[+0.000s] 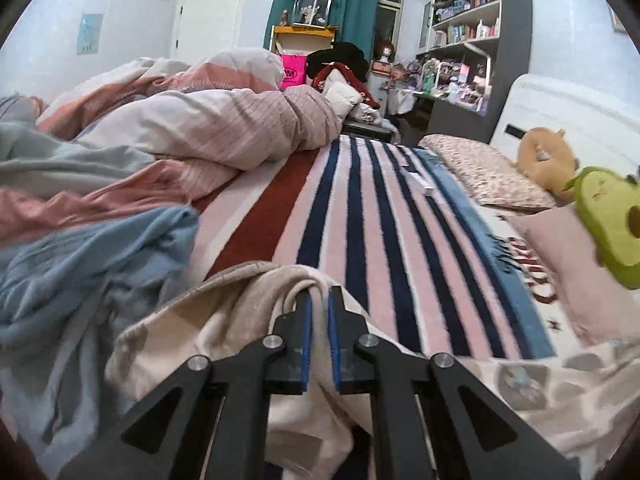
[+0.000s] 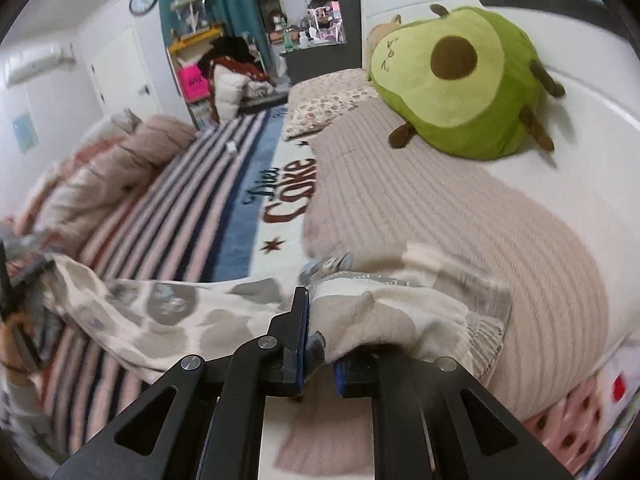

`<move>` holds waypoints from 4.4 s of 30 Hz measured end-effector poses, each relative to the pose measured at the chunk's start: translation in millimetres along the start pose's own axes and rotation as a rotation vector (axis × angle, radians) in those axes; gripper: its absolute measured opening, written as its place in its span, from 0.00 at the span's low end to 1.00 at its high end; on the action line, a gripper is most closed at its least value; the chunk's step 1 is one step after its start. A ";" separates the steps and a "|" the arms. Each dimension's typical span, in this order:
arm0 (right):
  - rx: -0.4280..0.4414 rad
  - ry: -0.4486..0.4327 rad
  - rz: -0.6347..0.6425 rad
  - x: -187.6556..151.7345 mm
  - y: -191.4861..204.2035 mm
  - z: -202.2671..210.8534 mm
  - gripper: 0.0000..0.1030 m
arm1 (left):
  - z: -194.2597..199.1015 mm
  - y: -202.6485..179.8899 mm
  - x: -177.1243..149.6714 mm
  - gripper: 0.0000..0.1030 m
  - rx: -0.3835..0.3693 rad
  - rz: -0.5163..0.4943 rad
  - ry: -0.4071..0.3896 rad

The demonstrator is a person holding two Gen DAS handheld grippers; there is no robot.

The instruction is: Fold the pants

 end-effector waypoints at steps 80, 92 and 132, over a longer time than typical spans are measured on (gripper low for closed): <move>0.056 0.182 0.642 11.1 150.1 -142.9 0.02 | -47.1 -114.3 -38.5 0.52 -0.466 -0.278 0.234; -0.012 0.196 0.460 45.7 104.1 -150.1 0.54 | -52.1 -116.4 -45.4 0.64 -0.430 -0.296 0.243; -0.293 0.095 0.388 34.4 -1.2 -40.3 0.54 | -43.7 -139.2 -62.3 0.65 -0.452 -0.354 0.247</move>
Point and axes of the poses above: each gripper's, at about its wrist camera, not at the fingertips, and z roughly against the way its jaws point, y to its left, x to its top, the point moved 2 cm from there along -z, roughly the way its jaws point, and after that the axes turned 5 degrees about z, right-handed, at the moved point
